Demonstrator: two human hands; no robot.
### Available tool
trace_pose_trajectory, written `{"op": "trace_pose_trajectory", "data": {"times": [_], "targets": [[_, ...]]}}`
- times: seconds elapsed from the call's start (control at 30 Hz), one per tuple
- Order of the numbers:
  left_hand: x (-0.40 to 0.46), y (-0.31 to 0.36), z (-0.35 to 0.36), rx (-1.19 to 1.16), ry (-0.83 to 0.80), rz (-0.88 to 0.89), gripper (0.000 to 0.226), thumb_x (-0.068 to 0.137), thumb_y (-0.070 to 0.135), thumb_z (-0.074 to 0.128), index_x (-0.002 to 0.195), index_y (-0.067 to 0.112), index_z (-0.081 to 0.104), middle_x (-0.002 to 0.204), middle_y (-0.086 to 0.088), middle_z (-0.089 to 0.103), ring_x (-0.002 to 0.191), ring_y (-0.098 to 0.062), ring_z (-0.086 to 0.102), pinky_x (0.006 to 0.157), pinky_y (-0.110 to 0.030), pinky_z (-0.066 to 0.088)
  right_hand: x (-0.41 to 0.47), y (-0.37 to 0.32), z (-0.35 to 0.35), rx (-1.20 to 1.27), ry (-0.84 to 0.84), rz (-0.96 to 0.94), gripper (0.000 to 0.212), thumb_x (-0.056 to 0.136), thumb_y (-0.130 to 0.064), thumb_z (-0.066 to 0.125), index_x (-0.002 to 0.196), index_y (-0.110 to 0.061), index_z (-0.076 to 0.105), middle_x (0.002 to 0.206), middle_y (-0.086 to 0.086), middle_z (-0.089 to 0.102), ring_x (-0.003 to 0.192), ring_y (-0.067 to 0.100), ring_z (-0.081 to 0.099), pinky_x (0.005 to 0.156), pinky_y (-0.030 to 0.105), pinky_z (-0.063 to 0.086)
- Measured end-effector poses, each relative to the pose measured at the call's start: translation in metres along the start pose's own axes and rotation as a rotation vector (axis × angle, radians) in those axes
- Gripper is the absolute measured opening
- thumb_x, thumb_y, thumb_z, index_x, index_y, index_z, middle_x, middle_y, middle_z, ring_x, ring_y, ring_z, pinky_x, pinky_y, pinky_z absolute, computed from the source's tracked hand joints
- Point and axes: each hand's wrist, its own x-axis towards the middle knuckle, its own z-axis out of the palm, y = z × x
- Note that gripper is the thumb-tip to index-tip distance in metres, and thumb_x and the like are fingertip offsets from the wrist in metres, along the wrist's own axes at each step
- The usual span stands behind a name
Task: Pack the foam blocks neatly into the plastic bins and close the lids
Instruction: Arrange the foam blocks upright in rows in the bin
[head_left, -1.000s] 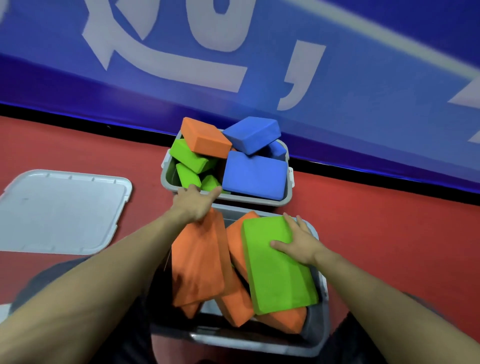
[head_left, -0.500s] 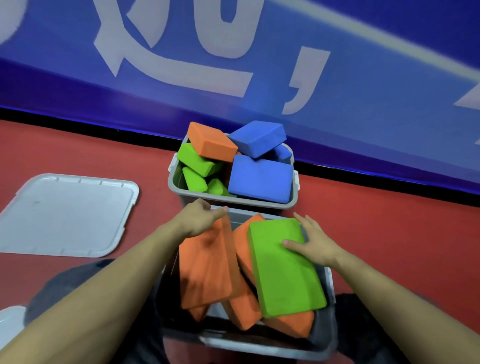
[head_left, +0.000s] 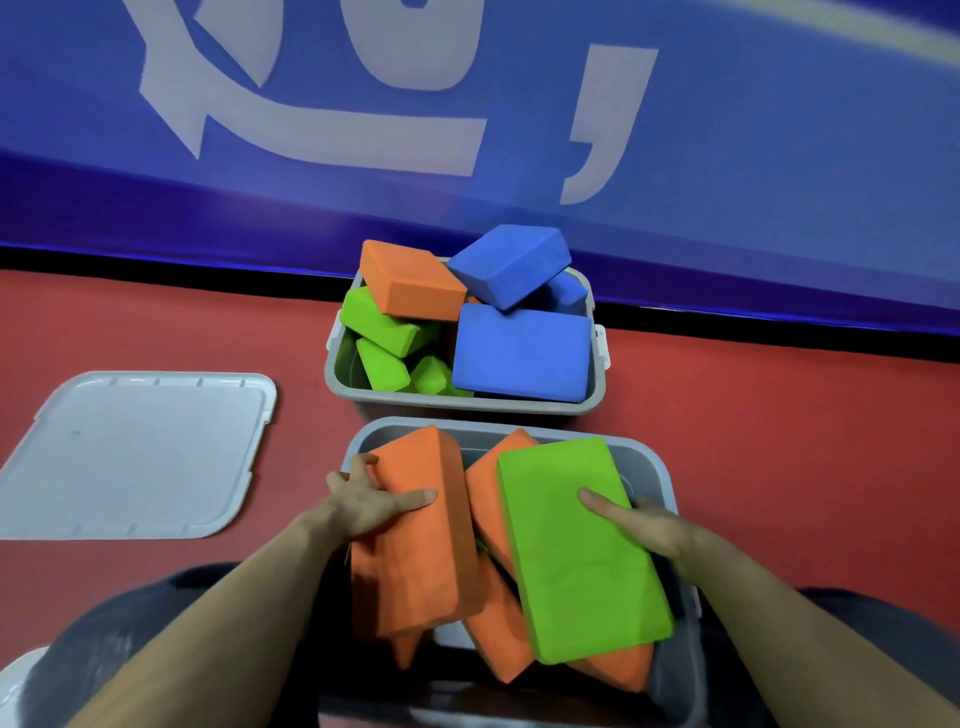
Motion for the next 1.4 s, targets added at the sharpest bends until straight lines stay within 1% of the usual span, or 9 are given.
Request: {"op": "trace_pose_trajectory", "data": {"times": [0.17,0.27,0.4,0.6,0.77,0.93,1.07,1.23,1.4], "targets": [[-0.001,0.007,0.002,0.016,-0.046,-0.064,0.125,0.049,0.065,0.092,0.147,0.04,0.02,0.138,-0.007,0.021,0.129,-0.037,0.039,0.092,-0.06,0.055,-0.004,-0.005,0.0,0.114,-0.014,-0.01,0.096,0.051,-0.087,0.078,0.126,-0.027,0.07,0.122,-0.002,0.073,0.109,0.021,0.072,0.106,0.042,0.05],[0.003,0.007,0.001,0.0,-0.044,-0.06,0.125,0.05,0.064,0.092,0.147,0.039,0.018,0.132,-0.006,0.022,0.124,-0.038,0.042,0.087,-0.061,0.057,0.009,-0.002,-0.007,0.284,0.189,0.016,0.122,0.04,-0.101,0.064,0.134,-0.024,0.066,0.139,0.002,0.064,0.122,0.023,0.063,0.112,0.044,0.044],[0.008,0.005,0.003,-0.026,-0.059,-0.038,0.125,0.052,0.066,0.09,0.149,0.04,0.015,0.139,-0.007,0.02,0.13,-0.038,0.038,0.092,-0.06,0.054,-0.01,-0.014,-0.002,0.157,0.206,0.03,0.119,0.04,-0.102,0.063,0.128,-0.022,0.069,0.132,0.002,0.067,0.118,0.023,0.065,0.11,0.043,0.046],[0.014,-0.002,0.007,-0.021,-0.048,0.003,0.152,0.021,0.091,0.076,0.148,0.041,0.009,0.147,-0.01,0.033,0.132,-0.035,0.042,0.106,-0.054,0.047,-0.011,-0.016,0.014,0.082,0.167,-0.019,0.112,0.046,-0.099,0.064,0.132,-0.027,0.066,0.124,-0.001,0.072,0.11,0.022,0.07,0.107,0.043,0.049],[0.016,-0.006,0.009,0.006,-0.053,0.031,0.15,0.026,0.089,0.073,0.152,0.036,0.011,0.146,-0.012,0.039,0.132,-0.032,0.045,0.11,-0.049,0.045,-0.007,-0.01,0.011,0.064,0.263,-0.088,0.117,0.047,-0.103,0.058,0.135,-0.026,0.064,0.128,-0.001,0.07,0.112,0.023,0.067,0.107,0.042,0.048],[0.011,-0.005,0.015,0.006,-0.124,0.107,0.146,0.037,0.079,0.076,0.155,0.032,0.005,0.147,-0.009,0.035,0.129,-0.028,0.048,0.11,-0.044,0.044,-0.021,-0.012,0.008,0.078,0.316,-0.162,0.078,0.08,-0.08,0.056,0.127,-0.019,0.069,0.117,0.005,0.072,0.092,0.019,0.066,0.086,0.029,0.044],[0.013,-0.004,0.022,-0.156,-0.17,0.101,0.143,0.052,0.063,0.089,0.158,0.029,-0.002,0.153,-0.006,0.035,0.131,-0.027,0.048,0.11,-0.043,0.044,-0.023,-0.009,0.002,0.155,0.291,-0.209,0.076,0.078,-0.078,0.063,0.125,-0.019,0.07,0.111,0.0,0.075,0.096,0.018,0.072,0.088,0.032,0.052],[0.017,0.002,0.028,-0.351,-0.059,0.001,0.152,0.032,0.067,0.095,0.154,0.021,0.015,0.144,-0.002,0.047,0.125,-0.027,0.054,0.105,-0.049,0.05,-0.02,-0.001,0.003,0.215,0.216,-0.203,0.092,0.059,-0.088,0.071,0.121,-0.021,0.071,0.105,-0.005,0.078,0.093,0.017,0.076,0.094,0.04,0.057],[0.017,0.01,0.023,-0.35,-0.05,0.087,0.124,0.037,0.082,0.087,0.14,0.024,0.051,0.126,0.004,0.067,0.111,-0.021,0.067,0.099,-0.046,0.055,-0.02,0.0,0.006,0.206,0.249,-0.169,0.094,0.061,-0.09,0.068,0.124,-0.02,0.069,0.111,-0.002,0.076,0.096,0.02,0.074,0.094,0.037,0.056]]}}
